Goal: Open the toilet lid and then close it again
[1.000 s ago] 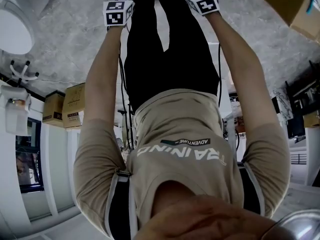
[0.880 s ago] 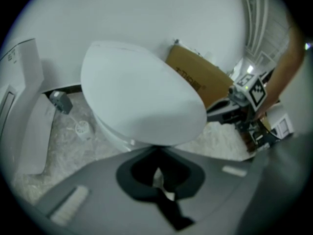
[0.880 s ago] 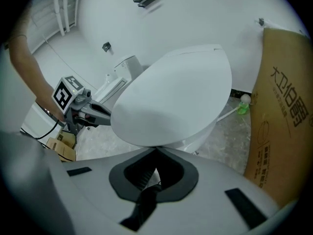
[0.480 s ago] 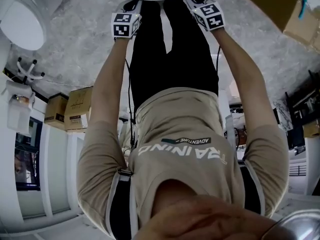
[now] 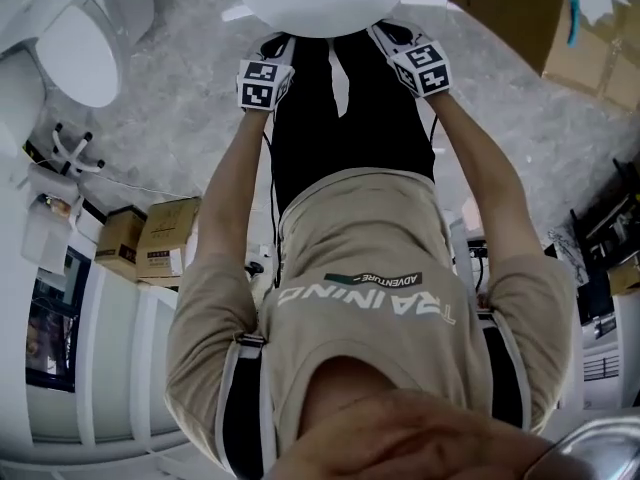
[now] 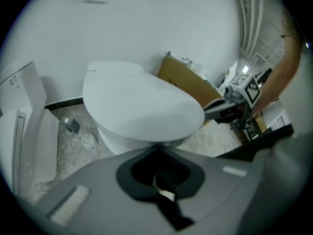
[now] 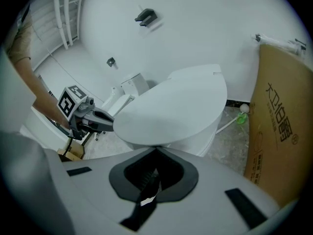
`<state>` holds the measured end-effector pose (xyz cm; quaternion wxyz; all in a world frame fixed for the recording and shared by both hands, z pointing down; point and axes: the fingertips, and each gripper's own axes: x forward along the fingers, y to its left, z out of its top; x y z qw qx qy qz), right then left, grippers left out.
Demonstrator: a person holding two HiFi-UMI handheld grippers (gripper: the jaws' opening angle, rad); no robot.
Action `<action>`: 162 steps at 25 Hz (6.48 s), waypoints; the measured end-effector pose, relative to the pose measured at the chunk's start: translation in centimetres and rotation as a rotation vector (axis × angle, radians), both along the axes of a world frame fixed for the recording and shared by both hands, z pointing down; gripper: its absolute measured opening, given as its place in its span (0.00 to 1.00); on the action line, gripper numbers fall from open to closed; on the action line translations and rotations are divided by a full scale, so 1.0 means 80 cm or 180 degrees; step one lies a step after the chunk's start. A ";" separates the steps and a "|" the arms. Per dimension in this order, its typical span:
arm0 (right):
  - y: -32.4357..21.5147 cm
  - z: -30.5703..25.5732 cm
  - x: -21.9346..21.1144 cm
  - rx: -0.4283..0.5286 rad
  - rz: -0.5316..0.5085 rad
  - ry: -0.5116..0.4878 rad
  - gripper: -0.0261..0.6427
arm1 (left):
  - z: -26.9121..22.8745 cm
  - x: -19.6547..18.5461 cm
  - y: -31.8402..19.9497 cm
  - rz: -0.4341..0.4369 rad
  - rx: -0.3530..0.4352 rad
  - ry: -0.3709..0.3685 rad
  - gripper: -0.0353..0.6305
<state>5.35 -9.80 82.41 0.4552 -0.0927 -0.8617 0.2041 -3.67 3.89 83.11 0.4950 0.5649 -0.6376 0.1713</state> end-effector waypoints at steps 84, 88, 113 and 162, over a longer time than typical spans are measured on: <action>-0.287 -0.448 -0.421 0.1063 0.0469 -0.0822 0.06 | -0.457 -0.405 -0.286 0.0120 0.0718 -0.1221 0.06; -0.311 -0.457 -0.453 0.1052 0.0653 -0.0791 0.06 | -0.466 -0.436 -0.308 0.0189 0.0773 -0.1209 0.06; -0.393 -0.457 -0.582 0.1137 0.0322 -0.0644 0.06 | -0.465 -0.570 -0.404 0.0016 0.0490 -0.1325 0.05; -0.280 -0.446 -0.505 0.0942 -0.0159 -0.0496 0.06 | -0.458 -0.395 -0.283 0.0547 0.0649 -0.0751 0.06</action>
